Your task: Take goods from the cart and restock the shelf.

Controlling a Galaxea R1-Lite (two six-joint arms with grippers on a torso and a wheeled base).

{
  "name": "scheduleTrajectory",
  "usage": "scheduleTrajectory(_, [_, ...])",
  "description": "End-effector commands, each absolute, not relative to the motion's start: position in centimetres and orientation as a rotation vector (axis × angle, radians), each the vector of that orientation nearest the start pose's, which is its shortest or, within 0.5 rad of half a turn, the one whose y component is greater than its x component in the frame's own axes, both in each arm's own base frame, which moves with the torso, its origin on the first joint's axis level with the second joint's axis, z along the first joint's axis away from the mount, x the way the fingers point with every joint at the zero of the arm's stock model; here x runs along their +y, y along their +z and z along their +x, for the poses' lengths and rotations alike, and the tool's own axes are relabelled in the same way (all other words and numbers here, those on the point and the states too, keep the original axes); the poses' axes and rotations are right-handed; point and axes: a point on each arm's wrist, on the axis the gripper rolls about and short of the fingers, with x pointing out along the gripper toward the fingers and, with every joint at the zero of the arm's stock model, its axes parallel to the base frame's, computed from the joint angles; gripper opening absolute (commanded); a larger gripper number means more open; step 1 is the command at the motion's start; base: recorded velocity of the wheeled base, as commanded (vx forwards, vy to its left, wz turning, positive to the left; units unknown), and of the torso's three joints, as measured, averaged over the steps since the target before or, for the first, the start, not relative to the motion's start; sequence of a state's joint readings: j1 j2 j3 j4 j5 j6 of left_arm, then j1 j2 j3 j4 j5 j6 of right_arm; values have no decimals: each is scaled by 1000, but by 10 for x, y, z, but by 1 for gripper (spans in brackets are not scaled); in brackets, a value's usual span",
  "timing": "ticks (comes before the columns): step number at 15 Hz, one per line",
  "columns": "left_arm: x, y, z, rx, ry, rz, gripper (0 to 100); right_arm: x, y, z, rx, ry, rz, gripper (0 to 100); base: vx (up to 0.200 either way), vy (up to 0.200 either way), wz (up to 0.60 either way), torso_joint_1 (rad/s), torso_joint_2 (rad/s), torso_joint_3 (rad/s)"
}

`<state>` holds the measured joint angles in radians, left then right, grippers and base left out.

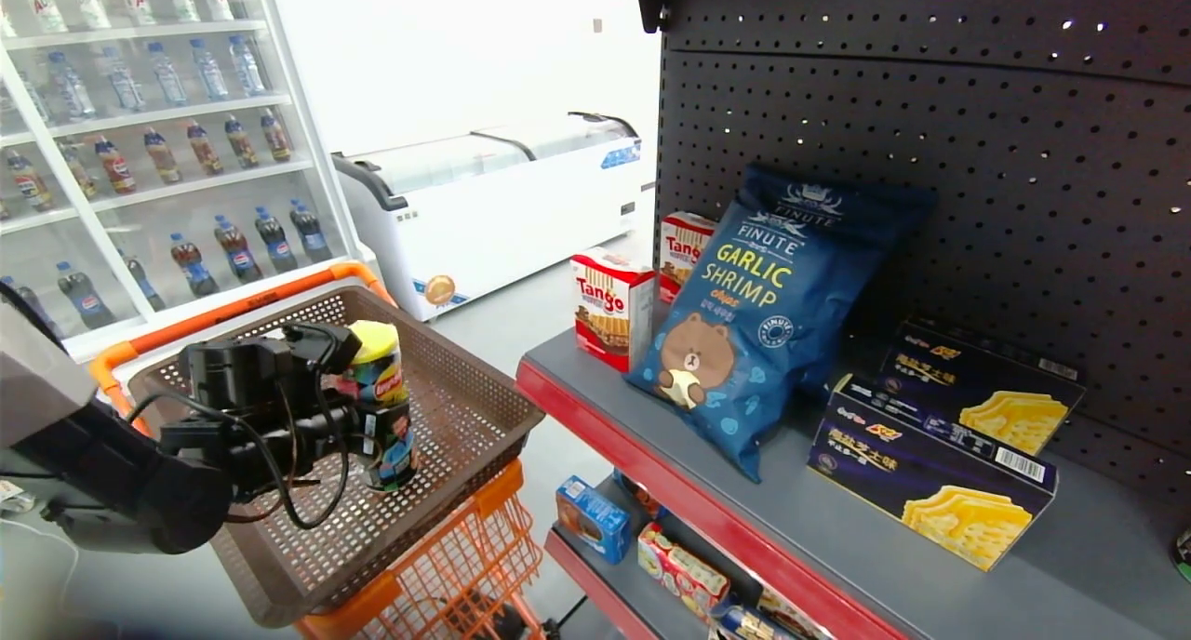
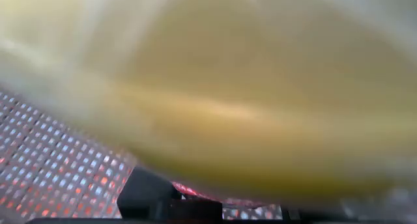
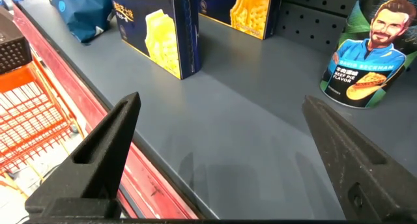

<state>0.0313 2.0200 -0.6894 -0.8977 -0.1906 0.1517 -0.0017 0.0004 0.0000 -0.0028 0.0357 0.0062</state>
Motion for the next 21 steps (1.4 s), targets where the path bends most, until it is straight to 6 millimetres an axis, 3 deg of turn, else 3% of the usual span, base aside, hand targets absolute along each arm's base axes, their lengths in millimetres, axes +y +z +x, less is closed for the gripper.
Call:
scheduleTrajectory(1, [6,143,315,328,-163,113,0,1,76,-23,-3,34,6,100,0,0,0,0,0,0])
scheduleTrajectory(3, [3,175,296,327,-181,111,0,1,76,-23,-3,35,6,100,0,0,0,0,0,0])
scheduleTrajectory(7, [-15,205,263,264,-272,77,0,1,76,-23,-3,34,6,100,0,0,0,0,0,0])
scheduleTrajectory(11, [-36,199,204,262,-392,36,0,1,76,-23,-3,35,6,100,0,0,0,0,0,0])
scheduleTrajectory(15, [-32,201,163,232,-460,33,0,1,76,-23,-3,35,6,100,0,0,0,0,0,0])
scheduleTrajectory(18, [-31,201,138,272,-628,-4,0,1,76,-23,-3,34,6,100,0,0,0,0,0,0])
scheduleTrajectory(21, [-36,217,142,219,-741,-6,0,1,76,-23,-3,34,6,100,0,0,0,0,0,0])
